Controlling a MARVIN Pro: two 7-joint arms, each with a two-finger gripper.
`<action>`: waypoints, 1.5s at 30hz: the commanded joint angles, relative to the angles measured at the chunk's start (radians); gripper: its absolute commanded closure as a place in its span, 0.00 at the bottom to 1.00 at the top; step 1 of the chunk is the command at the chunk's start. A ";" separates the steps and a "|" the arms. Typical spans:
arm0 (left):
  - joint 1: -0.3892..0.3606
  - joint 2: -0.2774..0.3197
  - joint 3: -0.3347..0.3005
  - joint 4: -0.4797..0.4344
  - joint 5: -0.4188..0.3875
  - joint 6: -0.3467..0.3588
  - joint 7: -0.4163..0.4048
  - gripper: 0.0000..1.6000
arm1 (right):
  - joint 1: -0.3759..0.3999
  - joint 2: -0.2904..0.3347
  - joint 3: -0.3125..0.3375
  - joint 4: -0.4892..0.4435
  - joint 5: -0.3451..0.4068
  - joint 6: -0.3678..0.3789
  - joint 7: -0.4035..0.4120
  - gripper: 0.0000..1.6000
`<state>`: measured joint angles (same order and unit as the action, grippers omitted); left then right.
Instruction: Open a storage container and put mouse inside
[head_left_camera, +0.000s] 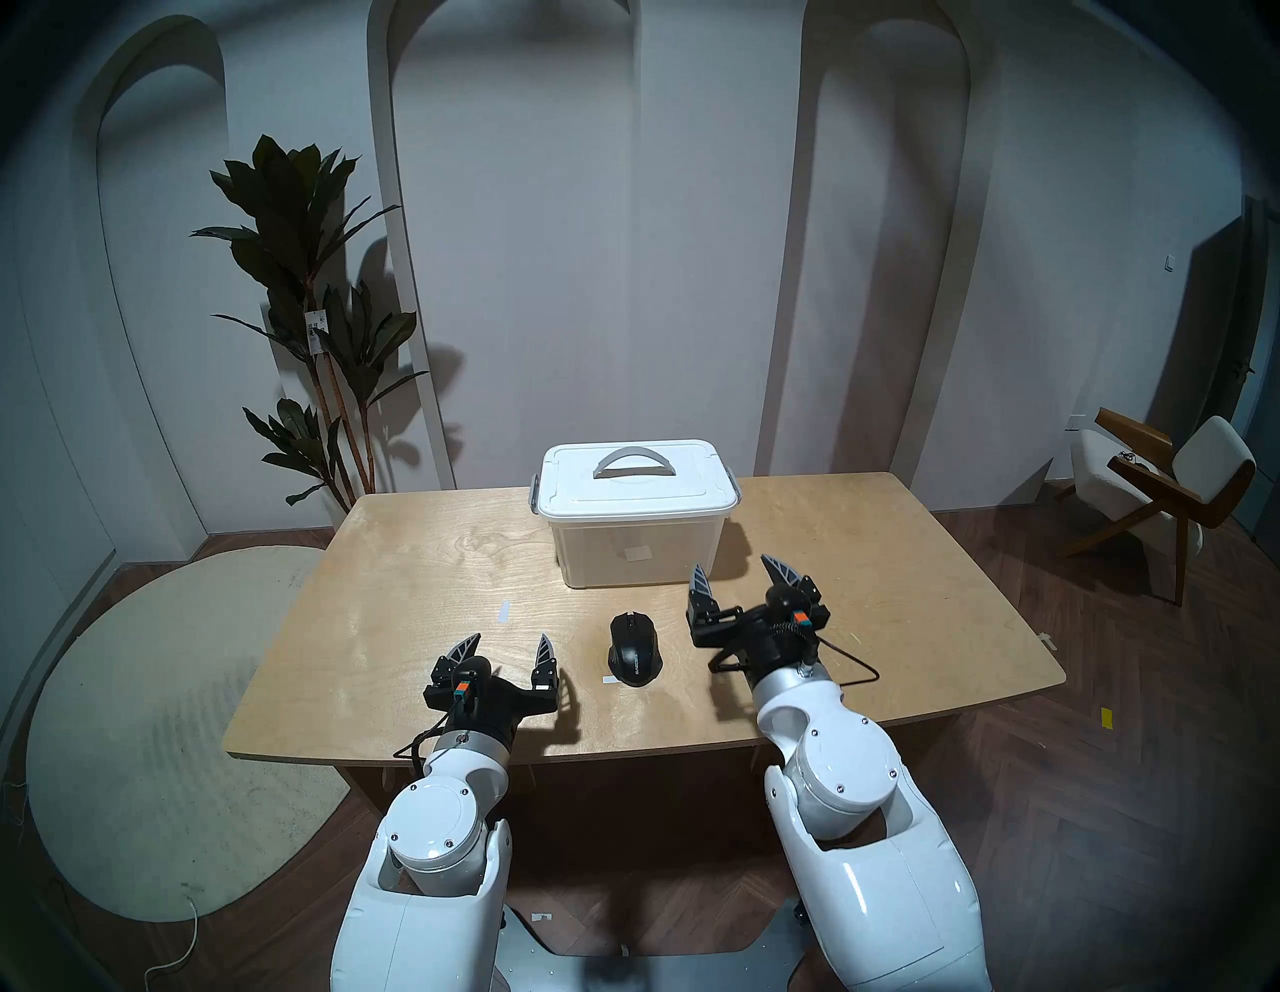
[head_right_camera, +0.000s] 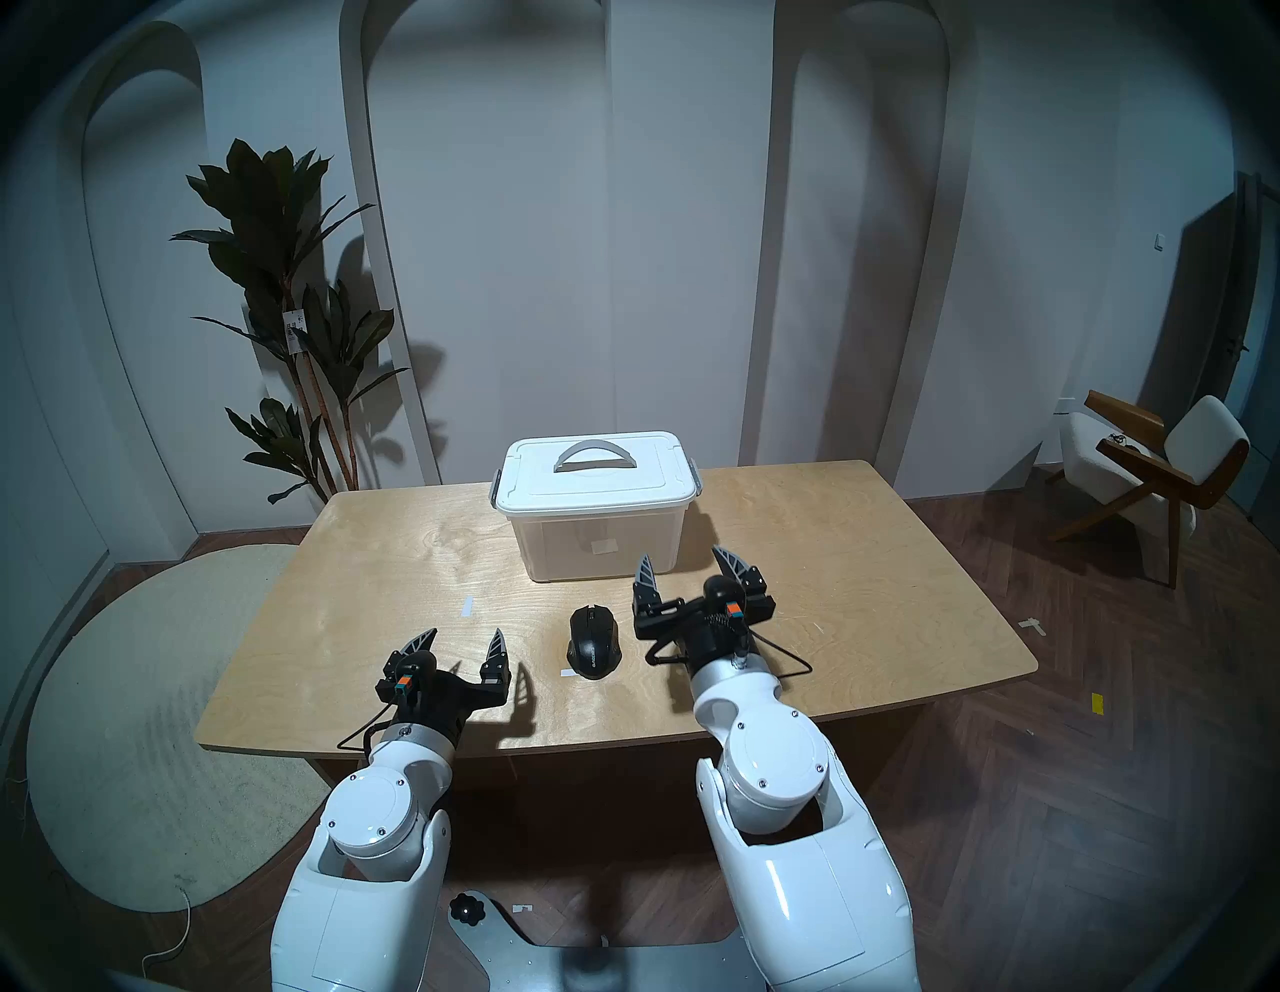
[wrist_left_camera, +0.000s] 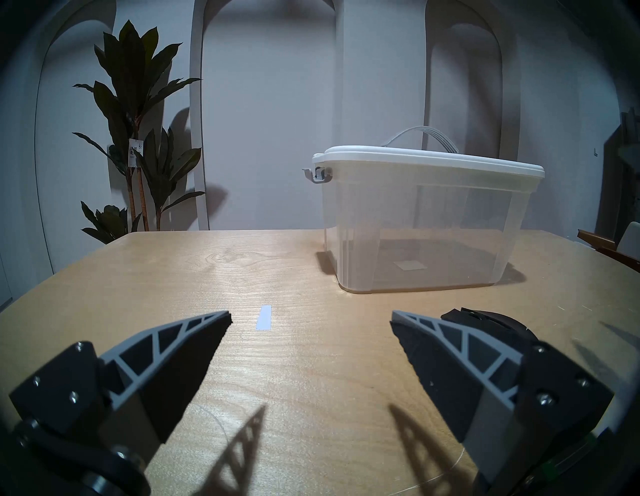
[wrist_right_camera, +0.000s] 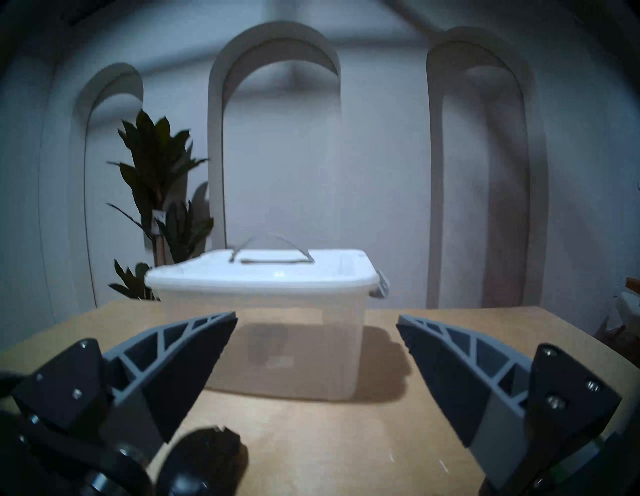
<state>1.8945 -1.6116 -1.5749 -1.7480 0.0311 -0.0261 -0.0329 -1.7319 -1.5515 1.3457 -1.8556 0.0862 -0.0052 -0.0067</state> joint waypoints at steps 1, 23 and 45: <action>-0.007 0.001 0.000 -0.016 -0.001 -0.005 0.000 0.00 | 0.118 -0.038 0.025 -0.024 0.181 0.006 0.027 0.00; -0.010 0.001 -0.002 -0.005 0.001 -0.004 -0.004 0.00 | 0.316 -0.069 0.066 0.169 0.628 0.166 0.093 0.00; -0.013 0.000 -0.003 -0.002 0.002 -0.006 -0.007 0.00 | 0.522 -0.172 0.075 0.345 0.988 0.314 0.108 0.00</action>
<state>1.8927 -1.6123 -1.5786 -1.7324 0.0339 -0.0262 -0.0403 -1.3162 -1.6614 1.4041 -1.5245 0.9815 0.2883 0.1113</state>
